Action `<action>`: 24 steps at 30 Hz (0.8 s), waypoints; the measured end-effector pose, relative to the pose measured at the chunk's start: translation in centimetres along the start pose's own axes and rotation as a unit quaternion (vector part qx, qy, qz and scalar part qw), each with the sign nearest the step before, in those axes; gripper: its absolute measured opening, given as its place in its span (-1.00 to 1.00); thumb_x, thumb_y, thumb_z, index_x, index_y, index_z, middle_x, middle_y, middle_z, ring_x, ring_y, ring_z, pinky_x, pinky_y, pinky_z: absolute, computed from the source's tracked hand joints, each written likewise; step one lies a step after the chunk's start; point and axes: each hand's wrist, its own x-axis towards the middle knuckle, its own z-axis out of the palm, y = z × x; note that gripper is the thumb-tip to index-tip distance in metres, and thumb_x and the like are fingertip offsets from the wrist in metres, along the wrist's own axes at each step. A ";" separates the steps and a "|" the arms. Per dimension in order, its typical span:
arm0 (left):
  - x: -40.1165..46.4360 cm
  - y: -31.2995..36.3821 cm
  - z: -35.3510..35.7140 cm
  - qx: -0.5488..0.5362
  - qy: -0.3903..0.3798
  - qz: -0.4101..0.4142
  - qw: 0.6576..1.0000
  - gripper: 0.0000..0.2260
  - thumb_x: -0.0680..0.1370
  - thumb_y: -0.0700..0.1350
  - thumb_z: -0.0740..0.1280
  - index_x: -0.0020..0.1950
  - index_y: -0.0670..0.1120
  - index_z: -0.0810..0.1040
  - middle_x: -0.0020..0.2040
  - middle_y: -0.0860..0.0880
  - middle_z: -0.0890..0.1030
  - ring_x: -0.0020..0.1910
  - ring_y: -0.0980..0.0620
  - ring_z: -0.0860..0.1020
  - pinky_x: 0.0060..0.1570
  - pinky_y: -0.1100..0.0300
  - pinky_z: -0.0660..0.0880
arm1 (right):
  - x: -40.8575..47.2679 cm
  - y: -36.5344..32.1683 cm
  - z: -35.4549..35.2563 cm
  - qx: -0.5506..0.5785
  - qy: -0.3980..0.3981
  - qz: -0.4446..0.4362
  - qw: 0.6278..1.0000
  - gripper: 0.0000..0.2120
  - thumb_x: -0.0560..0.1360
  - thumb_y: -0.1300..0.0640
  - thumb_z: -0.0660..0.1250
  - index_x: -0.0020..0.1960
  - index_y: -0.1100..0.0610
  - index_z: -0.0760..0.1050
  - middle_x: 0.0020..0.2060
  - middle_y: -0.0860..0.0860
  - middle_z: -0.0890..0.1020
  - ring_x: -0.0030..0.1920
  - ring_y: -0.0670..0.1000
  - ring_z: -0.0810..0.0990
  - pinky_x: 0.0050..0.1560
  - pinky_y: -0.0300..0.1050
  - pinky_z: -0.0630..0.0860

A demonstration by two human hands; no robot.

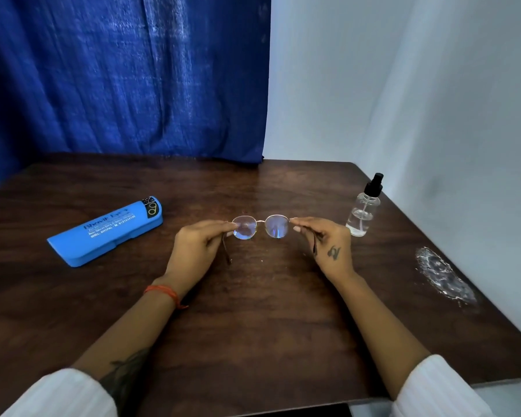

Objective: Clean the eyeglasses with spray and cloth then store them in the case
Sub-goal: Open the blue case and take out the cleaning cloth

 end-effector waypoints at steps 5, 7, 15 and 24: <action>-0.2 2.9 -0.5 -0.066 0.032 -0.018 0.997 -0.84 0.42 -0.31 0.42 -0.03 -0.18 0.67 -0.06 0.03 0.67 -0.03 0.21 0.59 0.00 0.43 0.46 | -1.1 -1.9 -2.0 0.099 0.042 0.116 0.987 -0.83 0.44 0.35 0.39 -0.06 0.13 0.64 -0.13 0.00 0.69 -0.13 -0.10 0.66 0.01 -0.23 0.56; -0.4 3.8 -0.7 -0.098 0.026 -0.039 0.994 -0.81 0.42 -0.28 0.43 0.02 -0.18 0.65 -0.10 0.02 0.67 -0.06 0.21 0.61 -0.03 0.43 0.48 | -2.0 -2.2 -2.5 0.149 0.039 0.158 0.975 -0.79 0.45 0.37 0.37 -0.06 0.09 0.62 -0.19 0.04 0.68 -0.22 -0.10 0.66 -0.08 -0.22 0.60; -1.6 3.6 0.0 -0.168 -0.001 -0.152 0.974 -0.72 0.44 -0.27 0.40 0.11 -0.03 0.58 -0.12 -0.04 0.68 -0.16 0.12 0.65 -0.09 0.22 0.60 | -2.9 -2.0 -2.1 0.118 0.004 0.205 0.972 -0.84 0.44 0.37 0.38 -0.01 0.21 0.62 -0.23 0.05 0.66 -0.28 -0.12 0.64 -0.17 -0.22 0.62; -2.7 4.0 -1.3 -0.122 -0.040 -0.166 0.978 -0.61 0.40 -0.12 0.46 0.22 -0.05 0.54 0.06 0.01 0.63 -0.04 0.15 0.61 -0.06 0.39 0.53 | -4.8 -4.4 -3.7 0.005 0.044 0.243 0.969 -0.78 0.40 0.15 0.48 0.03 0.13 0.61 -0.18 -0.08 0.66 -0.21 -0.28 0.61 -0.09 -0.42 0.51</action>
